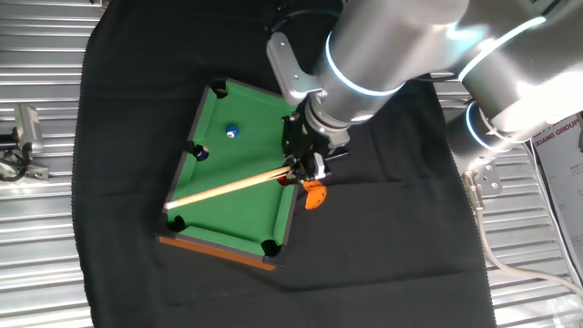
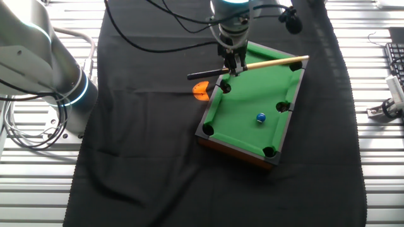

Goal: Hit the pool ball

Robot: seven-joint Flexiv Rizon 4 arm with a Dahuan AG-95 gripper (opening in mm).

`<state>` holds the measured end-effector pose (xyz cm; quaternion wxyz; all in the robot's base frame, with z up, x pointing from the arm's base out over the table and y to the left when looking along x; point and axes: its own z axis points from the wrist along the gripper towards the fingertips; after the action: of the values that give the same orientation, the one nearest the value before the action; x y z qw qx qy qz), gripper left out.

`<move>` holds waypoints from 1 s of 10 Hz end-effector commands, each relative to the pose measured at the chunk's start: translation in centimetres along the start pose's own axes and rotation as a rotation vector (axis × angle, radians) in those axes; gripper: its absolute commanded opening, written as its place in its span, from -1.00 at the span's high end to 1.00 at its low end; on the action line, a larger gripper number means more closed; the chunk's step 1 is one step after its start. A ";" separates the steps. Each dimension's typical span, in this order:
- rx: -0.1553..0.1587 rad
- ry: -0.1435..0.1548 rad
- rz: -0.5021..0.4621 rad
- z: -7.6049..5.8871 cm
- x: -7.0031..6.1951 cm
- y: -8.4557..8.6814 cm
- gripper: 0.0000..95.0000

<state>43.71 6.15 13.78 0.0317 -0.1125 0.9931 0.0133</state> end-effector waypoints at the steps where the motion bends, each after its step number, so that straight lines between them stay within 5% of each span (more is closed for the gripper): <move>1: 0.010 0.015 -0.015 0.4 -0.3 -0.1 1.00; 10: 0.011 0.020 -0.012 0.4 -0.6 -0.4 1.00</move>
<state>44.61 5.93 13.18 0.0249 -0.1202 0.9924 0.0069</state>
